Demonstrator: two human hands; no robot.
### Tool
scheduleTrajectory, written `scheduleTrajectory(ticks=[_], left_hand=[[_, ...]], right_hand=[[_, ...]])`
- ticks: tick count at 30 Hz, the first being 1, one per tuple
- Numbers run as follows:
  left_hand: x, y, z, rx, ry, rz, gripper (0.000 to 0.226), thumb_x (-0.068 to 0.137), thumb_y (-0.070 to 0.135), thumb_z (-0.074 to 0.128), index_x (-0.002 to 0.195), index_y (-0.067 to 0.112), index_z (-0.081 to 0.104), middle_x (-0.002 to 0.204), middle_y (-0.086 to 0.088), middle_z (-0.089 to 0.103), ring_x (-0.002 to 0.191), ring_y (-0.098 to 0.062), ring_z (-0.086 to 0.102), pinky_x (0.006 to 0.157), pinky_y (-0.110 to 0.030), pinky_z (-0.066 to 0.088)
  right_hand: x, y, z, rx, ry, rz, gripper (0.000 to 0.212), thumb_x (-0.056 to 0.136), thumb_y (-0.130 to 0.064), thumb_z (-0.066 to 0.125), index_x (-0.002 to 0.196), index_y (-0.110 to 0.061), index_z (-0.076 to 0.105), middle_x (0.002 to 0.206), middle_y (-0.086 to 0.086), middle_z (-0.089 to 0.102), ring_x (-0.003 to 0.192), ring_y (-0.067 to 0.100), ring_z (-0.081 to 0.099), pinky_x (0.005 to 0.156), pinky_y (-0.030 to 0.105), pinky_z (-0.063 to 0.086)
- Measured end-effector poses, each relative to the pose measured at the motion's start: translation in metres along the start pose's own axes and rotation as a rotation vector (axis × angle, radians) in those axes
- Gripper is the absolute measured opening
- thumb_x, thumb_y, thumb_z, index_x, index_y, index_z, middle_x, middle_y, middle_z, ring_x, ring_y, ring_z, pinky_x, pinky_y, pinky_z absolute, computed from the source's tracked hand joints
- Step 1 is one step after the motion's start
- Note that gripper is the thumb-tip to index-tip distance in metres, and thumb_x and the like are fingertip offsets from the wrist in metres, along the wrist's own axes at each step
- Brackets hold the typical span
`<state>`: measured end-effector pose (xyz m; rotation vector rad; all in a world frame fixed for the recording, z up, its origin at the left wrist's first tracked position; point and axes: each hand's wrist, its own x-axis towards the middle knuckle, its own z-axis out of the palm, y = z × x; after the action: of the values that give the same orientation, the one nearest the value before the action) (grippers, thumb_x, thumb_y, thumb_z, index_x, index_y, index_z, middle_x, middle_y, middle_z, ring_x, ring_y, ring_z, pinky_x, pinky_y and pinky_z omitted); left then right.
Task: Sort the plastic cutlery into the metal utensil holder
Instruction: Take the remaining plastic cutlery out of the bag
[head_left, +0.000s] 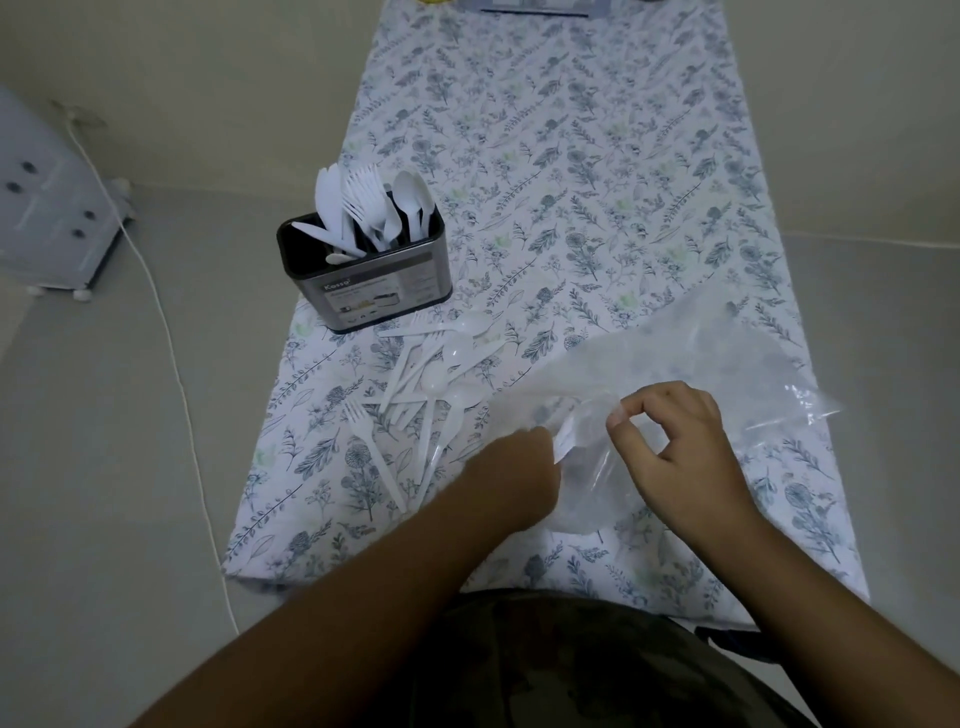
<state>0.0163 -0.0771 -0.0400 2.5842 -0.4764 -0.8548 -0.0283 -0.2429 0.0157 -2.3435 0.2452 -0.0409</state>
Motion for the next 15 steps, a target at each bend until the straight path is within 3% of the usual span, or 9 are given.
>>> scheduleTrajectory(ticks=[3,8,12,15], left_hand=[[-0.016,-0.013,-0.004,-0.034,0.023,0.001,0.034,0.105,0.04,0.036,0.122,0.014,0.051,0.113,-0.005,0.062,0.092,-0.018,0.056,0.085,-0.034,0.049],[-0.054,-0.049,-0.012,-0.113,0.062,-0.075,0.031,0.103,0.044,0.036,0.115,0.019,0.05,0.099,0.002,0.057,0.089,-0.018,0.057,0.084,-0.036,0.052],[-0.081,-0.075,-0.011,-0.1,0.129,-0.15,0.031,0.104,0.041,0.037,0.117,0.017,0.051,0.108,-0.002,0.061,0.098,-0.021,0.06,0.085,-0.03,0.049],[-0.091,-0.085,-0.012,-0.189,0.178,-0.254,0.04,0.105,0.038,0.037,0.129,0.009,0.051,0.12,-0.009,0.059,0.114,-0.027,0.057,0.093,-0.032,0.043]], right_hand=[[0.002,-0.007,0.008,-0.08,-0.01,-0.057,0.009,0.09,-0.034,0.063,0.099,-0.036,0.061,0.108,-0.014,0.059,0.113,0.01,0.043,0.096,0.042,0.043],[0.01,-0.006,0.021,-0.198,-0.055,-0.118,0.05,0.094,-0.027,0.063,0.143,-0.033,0.052,0.144,-0.002,0.05,0.134,0.019,0.035,0.106,0.048,0.043],[0.022,0.007,0.029,-0.203,-0.004,-0.116,0.042,0.095,-0.019,0.064,0.137,-0.023,0.064,0.147,0.002,0.054,0.133,0.023,0.037,0.1,0.05,0.049],[0.028,0.018,0.03,-0.218,0.006,-0.122,0.037,0.095,-0.014,0.064,0.132,-0.018,0.068,0.146,0.004,0.055,0.133,0.029,0.041,0.097,0.047,0.05]])
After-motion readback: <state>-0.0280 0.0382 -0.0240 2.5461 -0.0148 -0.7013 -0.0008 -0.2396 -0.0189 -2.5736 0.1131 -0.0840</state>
